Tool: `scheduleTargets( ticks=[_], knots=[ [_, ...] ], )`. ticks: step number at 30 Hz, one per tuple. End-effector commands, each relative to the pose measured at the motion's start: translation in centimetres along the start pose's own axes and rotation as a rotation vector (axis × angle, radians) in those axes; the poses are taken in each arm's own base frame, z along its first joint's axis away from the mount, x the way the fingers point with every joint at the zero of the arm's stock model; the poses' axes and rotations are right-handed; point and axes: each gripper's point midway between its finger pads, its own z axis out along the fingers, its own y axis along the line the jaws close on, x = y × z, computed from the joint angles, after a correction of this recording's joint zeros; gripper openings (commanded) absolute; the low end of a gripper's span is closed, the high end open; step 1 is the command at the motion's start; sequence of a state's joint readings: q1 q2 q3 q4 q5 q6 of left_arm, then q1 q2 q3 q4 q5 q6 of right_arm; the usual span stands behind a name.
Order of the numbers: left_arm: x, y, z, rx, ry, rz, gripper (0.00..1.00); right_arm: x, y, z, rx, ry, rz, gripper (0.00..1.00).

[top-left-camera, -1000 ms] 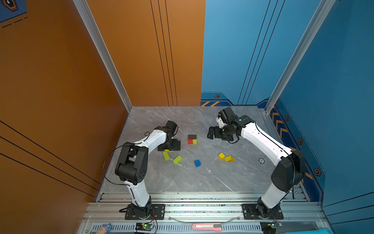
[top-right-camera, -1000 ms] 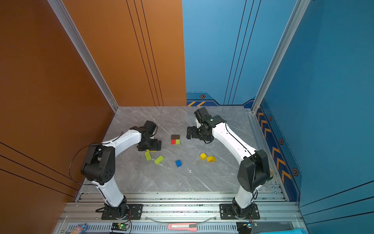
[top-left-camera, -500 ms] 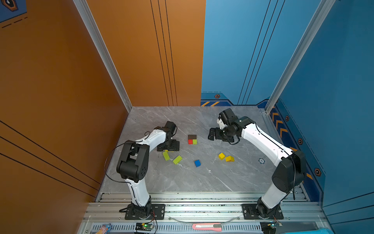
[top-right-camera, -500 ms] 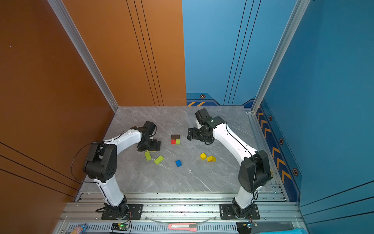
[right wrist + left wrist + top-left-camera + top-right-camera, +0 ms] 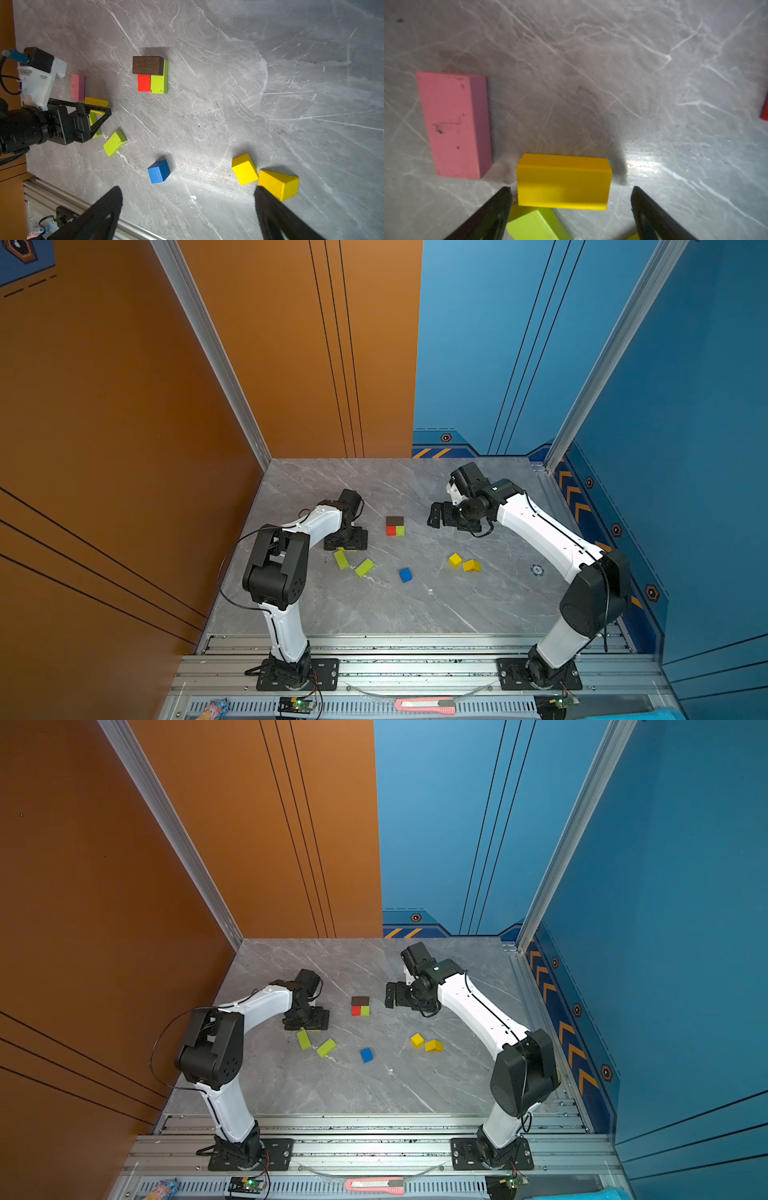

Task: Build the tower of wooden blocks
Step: 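Lower the left gripper onto the yellow block and close it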

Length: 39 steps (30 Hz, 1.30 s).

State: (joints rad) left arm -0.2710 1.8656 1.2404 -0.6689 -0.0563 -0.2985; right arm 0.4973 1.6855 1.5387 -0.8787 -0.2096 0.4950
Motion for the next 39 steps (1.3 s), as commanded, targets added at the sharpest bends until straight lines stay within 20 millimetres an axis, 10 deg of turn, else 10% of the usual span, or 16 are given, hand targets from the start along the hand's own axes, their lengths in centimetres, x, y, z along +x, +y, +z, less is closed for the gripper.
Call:
scheduleTargets(
  ticks=[1, 17, 29, 39],
  knots=[
    [-0.4, 0.4, 0.1, -0.007, 0.002, 0.0, 0.88, 0.2, -0.1, -0.6, 0.003, -0.006, 0.012, 1.0],
    [-0.1, 0.5, 0.9, -0.02, 0.006, -0.038, 0.8, 0.3, -0.1, -0.7, 0.005, 0.002, 0.005, 1.0],
    [0.0, 0.5, 0.9, -0.035, 0.005, -0.045, 0.43, 0.5, -0.3, -0.7, 0.008, 0.007, -0.001, 1.0],
    [-0.5, -0.7, -1.5, -0.042, -0.005, -0.051, 0.43, 0.7, -0.7, -0.8, 0.015, 0.009, 0.006, 1.0]
  ],
)
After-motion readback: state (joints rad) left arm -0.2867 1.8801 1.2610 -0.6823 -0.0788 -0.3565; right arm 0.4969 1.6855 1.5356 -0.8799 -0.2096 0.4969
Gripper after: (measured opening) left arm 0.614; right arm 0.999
